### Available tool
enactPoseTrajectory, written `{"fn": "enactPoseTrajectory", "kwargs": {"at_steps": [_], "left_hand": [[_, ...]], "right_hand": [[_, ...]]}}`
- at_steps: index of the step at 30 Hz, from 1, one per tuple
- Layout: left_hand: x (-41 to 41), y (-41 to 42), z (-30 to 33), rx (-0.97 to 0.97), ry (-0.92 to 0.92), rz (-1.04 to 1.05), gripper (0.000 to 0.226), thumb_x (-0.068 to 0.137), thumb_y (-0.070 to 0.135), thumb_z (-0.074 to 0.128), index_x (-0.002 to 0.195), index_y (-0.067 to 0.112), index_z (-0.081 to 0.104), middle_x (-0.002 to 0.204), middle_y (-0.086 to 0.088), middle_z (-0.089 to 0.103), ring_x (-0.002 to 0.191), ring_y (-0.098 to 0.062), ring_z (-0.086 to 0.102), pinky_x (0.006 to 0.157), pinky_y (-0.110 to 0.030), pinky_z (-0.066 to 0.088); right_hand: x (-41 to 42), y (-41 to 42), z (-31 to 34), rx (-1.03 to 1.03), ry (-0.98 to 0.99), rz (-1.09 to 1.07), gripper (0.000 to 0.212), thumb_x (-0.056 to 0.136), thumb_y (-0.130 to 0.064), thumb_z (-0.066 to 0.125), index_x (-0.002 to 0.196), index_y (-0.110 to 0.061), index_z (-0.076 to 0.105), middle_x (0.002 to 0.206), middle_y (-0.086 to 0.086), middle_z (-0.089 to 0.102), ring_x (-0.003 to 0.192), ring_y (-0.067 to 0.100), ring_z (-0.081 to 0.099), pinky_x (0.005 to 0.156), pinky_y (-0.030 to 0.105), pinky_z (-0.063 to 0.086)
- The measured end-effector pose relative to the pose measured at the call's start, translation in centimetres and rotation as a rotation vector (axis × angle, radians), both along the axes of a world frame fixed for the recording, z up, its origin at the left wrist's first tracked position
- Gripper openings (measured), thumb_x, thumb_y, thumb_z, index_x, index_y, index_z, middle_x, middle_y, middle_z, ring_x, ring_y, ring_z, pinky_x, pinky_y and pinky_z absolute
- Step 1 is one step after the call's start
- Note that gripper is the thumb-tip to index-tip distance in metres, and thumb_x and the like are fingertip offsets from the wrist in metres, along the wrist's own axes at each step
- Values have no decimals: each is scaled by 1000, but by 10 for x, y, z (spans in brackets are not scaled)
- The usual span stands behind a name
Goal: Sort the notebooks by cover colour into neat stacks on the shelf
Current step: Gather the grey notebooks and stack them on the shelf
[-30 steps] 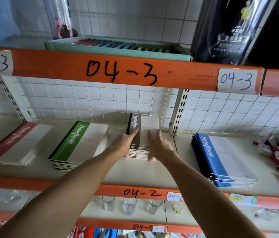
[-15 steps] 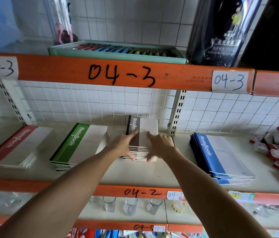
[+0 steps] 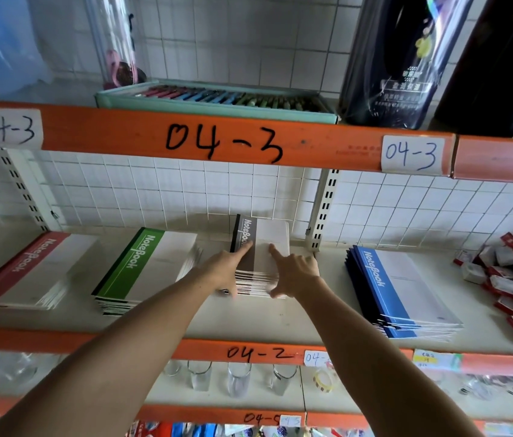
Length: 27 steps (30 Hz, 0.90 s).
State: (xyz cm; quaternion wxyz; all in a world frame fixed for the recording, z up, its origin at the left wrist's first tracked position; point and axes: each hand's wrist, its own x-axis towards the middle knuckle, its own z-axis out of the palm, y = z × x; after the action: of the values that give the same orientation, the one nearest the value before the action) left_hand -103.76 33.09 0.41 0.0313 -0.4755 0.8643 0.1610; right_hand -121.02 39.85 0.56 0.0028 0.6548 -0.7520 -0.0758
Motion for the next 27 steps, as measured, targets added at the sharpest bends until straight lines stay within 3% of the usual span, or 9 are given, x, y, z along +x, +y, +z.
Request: {"fn": "enactPoseTrajectory", "kwargs": {"at_steps": [4, 8, 14, 23, 25, 27], "left_hand": [[0, 2, -2, -80, -60, 2, 133, 64, 6, 87, 156, 39, -2, 64, 1, 45, 77, -26, 61, 71, -33, 51], [-4, -3, -6, -129, -90, 0, 127, 69, 10, 85, 156, 40, -2, 72, 1, 51, 94, -28, 66, 87, -41, 49], [-7, -9, -9, -128, -63, -2, 126, 68, 6, 84, 156, 38, 1, 66, 0, 48, 72, -25, 60, 69, -35, 54], [-4, 4, -3, -201, -176, -44, 123, 73, 14, 81, 157, 34, -7, 82, -6, 55, 78, -28, 63, 65, -32, 48], [-4, 7, -1, -237, -231, -56, 125, 73, 16, 82, 156, 32, -10, 86, -8, 61, 77, -27, 63, 65, -32, 46], [-6, 8, 0, -280, -263, -58, 126, 73, 17, 82, 156, 30, -11, 97, -9, 68, 88, -28, 67, 70, -33, 49]], "right_hand": [[2, 0, -7, 21, 18, 39, 133, 66, -55, 84, 156, -18, -7, 129, 6, 61, 115, 27, 61, 94, 39, 44], [-3, -1, -14, -33, 38, 62, 132, 66, -54, 83, 156, -15, -5, 126, 6, 60, 113, 26, 61, 91, 39, 45], [-8, -9, -13, -5, 33, 58, 129, 68, -49, 84, 156, -15, -4, 127, 5, 63, 113, 26, 63, 92, 39, 45], [-3, 1, -15, -8, 15, 23, 128, 70, -51, 83, 156, -19, -6, 136, 11, 53, 123, 29, 54, 97, 42, 43], [-2, 4, -15, 9, 24, -16, 131, 69, -52, 83, 155, -20, -9, 149, 27, 35, 134, 41, 42, 106, 47, 38], [-1, 5, -14, 2, 27, -32, 133, 69, -50, 84, 156, -23, -13, 157, 35, 1, 144, 52, 17, 115, 54, 27]]}}
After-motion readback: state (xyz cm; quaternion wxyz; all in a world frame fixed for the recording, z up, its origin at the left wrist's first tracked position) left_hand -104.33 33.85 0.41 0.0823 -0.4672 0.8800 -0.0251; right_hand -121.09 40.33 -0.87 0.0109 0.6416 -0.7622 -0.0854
